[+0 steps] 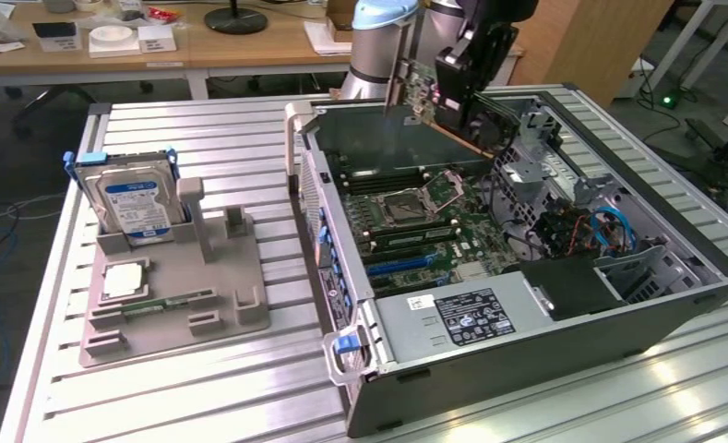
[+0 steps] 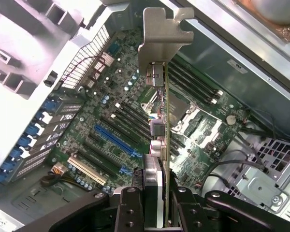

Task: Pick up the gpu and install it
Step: 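Insert the gpu into the slot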

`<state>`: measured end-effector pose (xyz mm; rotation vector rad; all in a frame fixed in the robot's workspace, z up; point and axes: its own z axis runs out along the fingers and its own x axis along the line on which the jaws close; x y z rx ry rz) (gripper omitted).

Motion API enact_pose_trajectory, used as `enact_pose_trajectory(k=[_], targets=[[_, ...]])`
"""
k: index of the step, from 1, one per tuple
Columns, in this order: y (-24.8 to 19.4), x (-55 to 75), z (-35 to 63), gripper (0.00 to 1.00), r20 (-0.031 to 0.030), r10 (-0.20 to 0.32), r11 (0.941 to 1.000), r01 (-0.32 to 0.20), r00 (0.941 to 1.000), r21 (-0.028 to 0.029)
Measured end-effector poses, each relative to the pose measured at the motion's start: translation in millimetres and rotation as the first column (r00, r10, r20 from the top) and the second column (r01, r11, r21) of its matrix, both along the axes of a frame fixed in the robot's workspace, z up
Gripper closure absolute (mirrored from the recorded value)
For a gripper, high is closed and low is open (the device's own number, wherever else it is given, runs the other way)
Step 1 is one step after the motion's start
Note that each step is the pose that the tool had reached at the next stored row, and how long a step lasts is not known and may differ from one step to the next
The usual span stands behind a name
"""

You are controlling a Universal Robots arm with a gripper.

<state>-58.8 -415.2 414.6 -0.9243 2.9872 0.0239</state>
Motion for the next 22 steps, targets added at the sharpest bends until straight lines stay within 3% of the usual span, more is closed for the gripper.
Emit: enact_pose_trajectory(k=[11, 22], targets=[[-0.8, 0.0, 0.0, 0.72, 0.0, 0.063, 0.998, -0.063, 0.998, 0.0], [-1.6, 0.0, 0.0, 0.72, 0.0, 0.123, 0.9924, -0.123, 0.9924, 0.0]])
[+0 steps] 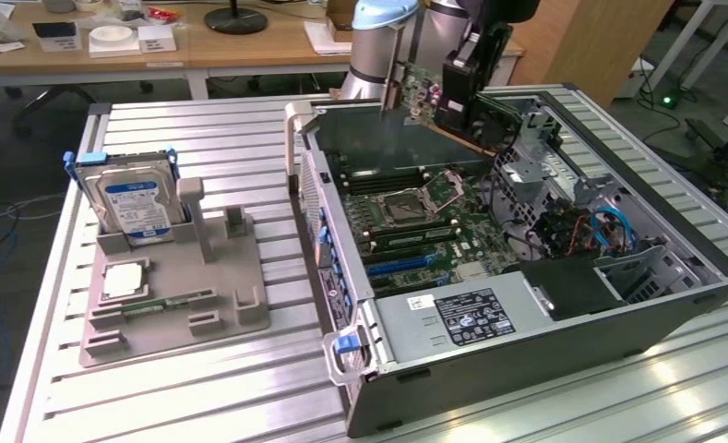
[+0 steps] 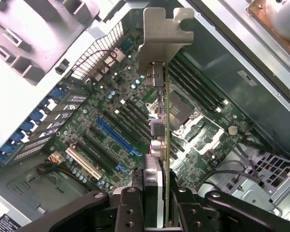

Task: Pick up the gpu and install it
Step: 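Insert the gpu into the slot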

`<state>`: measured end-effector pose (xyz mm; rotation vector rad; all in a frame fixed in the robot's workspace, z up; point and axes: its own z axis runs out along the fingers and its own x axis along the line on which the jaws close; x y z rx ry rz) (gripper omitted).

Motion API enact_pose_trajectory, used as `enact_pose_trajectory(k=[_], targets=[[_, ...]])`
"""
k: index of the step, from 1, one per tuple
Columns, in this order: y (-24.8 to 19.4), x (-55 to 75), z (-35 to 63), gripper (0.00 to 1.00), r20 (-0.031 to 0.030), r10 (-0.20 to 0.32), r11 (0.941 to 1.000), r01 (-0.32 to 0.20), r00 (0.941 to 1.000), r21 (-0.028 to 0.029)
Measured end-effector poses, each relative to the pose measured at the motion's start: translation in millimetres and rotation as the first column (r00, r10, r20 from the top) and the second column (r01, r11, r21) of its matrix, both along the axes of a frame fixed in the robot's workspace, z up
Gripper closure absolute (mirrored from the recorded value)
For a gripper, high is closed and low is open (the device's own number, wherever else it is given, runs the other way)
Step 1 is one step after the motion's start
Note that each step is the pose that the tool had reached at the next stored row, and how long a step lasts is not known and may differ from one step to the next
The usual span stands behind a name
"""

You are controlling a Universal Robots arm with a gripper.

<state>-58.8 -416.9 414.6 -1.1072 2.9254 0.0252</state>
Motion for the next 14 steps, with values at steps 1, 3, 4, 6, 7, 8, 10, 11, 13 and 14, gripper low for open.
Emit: enact_pose_trajectory(k=[1, 3, 4, 6, 7, 8, 10, 11, 13, 14], targets=[[-0.1, 0.0, 0.0, 0.72, 0.0, 0.005, 1.0, -0.005, 1.0, 0.0], [-0.5, 0.0, 0.0, 0.72, -0.0001, 0.043, 0.9991, -0.043, 0.9991, 0.0], [-0.8, 0.0, 0.0, 0.72, -0.0001, 0.069, 0.9976, -0.069, 0.9976, 0.0], [-1.2, 0.0, 0.0, 0.72, 0.0, 0.102, 0.9948, -0.102, 0.9948, 0.0], [-1.3, 0.0, 0.0, 0.72, 0.0, 0.107, 0.9942, -0.107, 0.9942, 0.0], [-1.4, 0.0, 0.0, 0.72, 0.0, 0.112, 0.9937, -0.112, 0.9937, 0.0], [-1.6, 0.0, 0.0, 0.72, 0.0, 0.123, 0.9924, -0.123, 0.9924, 0.0], [-1.7, 0.0, 0.0, 0.72, 0.0, 0.129, 0.9917, -0.129, 0.9917, 0.0], [-1.9, 0.0, 0.0, 0.72, 0.0, 0.14, 0.9902, -0.14, 0.9902, 0.0], [-1.9, 0.0, 0.0, 0.72, 0.0, 0.145, 0.9894, -0.145, 0.9894, 0.0]])
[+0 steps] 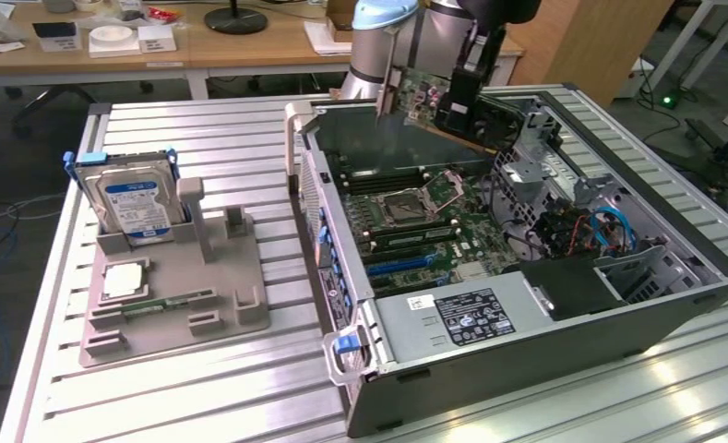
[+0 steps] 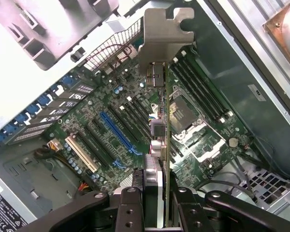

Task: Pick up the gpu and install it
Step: 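Insert the gpu into the slot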

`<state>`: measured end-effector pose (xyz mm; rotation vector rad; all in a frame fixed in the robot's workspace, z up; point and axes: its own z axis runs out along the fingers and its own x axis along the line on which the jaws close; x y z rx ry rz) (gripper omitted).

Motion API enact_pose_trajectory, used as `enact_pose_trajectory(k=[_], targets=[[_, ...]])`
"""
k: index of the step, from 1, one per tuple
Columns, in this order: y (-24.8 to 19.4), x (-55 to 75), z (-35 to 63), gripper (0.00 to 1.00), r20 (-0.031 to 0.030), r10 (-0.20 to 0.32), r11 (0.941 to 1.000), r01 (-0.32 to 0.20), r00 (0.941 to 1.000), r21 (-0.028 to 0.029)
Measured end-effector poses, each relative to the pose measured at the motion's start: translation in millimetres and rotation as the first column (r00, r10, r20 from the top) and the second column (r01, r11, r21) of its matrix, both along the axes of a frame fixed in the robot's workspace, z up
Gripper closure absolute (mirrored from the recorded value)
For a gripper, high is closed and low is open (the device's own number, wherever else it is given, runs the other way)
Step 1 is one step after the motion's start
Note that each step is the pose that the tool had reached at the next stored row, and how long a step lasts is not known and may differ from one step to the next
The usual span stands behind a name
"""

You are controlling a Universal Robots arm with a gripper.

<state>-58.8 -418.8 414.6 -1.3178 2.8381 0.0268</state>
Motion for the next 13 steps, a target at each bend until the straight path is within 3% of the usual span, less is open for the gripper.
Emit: enact_pose_trajectory(k=[13], targets=[[-1.0, 0.0, 0.0, 0.72, 0.0, 0.065, 0.9979, -0.065, 0.9979, 0.0]])
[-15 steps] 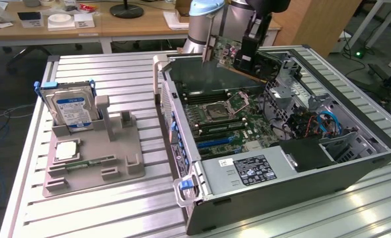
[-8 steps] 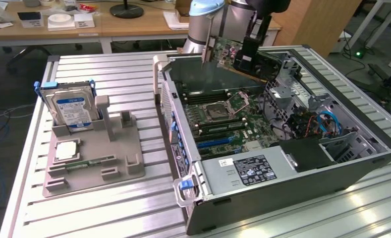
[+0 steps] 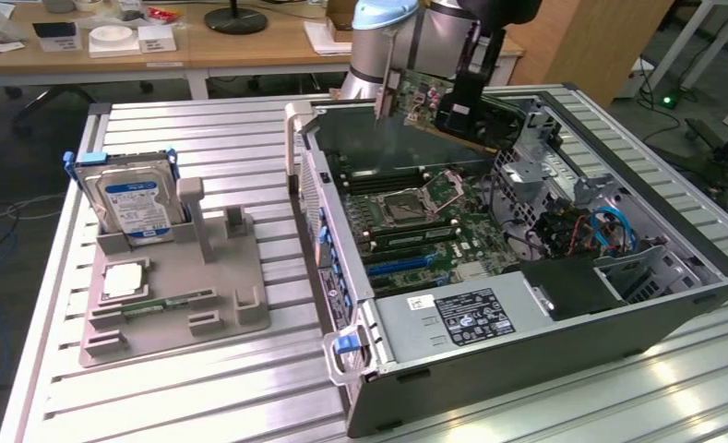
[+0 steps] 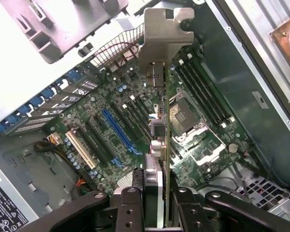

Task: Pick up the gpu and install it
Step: 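Insert the gpu into the slot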

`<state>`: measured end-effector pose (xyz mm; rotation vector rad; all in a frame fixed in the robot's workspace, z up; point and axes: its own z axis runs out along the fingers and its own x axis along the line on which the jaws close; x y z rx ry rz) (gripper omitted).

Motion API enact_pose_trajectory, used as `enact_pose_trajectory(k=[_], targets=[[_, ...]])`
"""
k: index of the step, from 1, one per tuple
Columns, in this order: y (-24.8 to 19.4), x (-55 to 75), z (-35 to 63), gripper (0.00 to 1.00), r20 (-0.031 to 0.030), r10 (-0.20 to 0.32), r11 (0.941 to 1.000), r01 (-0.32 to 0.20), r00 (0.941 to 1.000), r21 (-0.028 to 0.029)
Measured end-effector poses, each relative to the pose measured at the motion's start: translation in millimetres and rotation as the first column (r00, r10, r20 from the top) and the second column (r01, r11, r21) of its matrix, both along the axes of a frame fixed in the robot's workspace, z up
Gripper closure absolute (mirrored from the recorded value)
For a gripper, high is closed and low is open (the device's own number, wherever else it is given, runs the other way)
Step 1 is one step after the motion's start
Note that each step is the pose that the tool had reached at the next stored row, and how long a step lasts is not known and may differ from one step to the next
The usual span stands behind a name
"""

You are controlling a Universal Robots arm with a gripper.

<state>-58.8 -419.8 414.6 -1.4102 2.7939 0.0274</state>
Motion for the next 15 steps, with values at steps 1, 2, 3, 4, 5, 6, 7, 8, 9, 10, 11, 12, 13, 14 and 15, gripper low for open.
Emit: enact_pose_trajectory(k=[1, 2, 3, 4, 5, 6, 7, 8, 9, 10, 11, 12, 13, 14, 15], targets=[[-0.1, 0.0, 0.0, 0.72, 0.0, 0.004, 1.0, -0.004, 1.0, 0.0], [-0.2, 0.0, 0.0, 0.72, 0.0, 0.009, 1.0, -0.009, 1.0, -0.0001], [-0.3, 0.0, 0.0, 0.72, 0.0, 0.014, 0.9999, -0.014, 0.9999, 0.0], [-0.5, 0.0, 0.0, 0.72, 0.0, 0.019, 0.9998, -0.019, 0.9998, -0.0001], [-0.6, 0.0, 0.0, 0.72, 0.0, 0.024, 0.9997, -0.024, 0.9997, -0.0001], [-0.7, 0.0, 0.0, 0.72, 0.0, 0.028, 0.9996, -0.028, 0.9996, 0.0], [-0.8, 0.0, 0.0, 0.72, 0.0, 0.033, 0.9994, -0.033, 0.9994, 0.0], [-0.9, 0.0, 0.0, 0.72, 0.0, 0.038, 0.9993, -0.038, 0.9993, 0.0], [-1.0, 0.0, 0.0, 0.72, 0.0, 0.043, 0.9991, -0.043, 0.9991, -0.0001], [-1.1, 0.0, 0.0, 0.72, 0.0, 0.048, 0.9989, -0.048, 0.9989, 0.0], [-1.2, 0.0, 0.0, 0.72, 0.0, 0.053, 0.9986, -0.053, 0.9986, -0.0001], [-1.2, 0.0, 0.0, 0.72, 0.0, 0.057, 0.9983, -0.057, 0.9983, -0.0001], [-1.3, 0.0, 0.0, 0.72, 0.0, 0.062, 0.9981, -0.062, 0.9981, 0.0], [-1.4, 0.0, 0.0, 0.72, 0.0, 0.067, 0.9978, -0.067, 0.9978, -0.0001], [-1.5, 0.0, 0.0, 0.72, 0.0, 0.072, 0.9974, -0.072, 0.9974, -0.0001]])
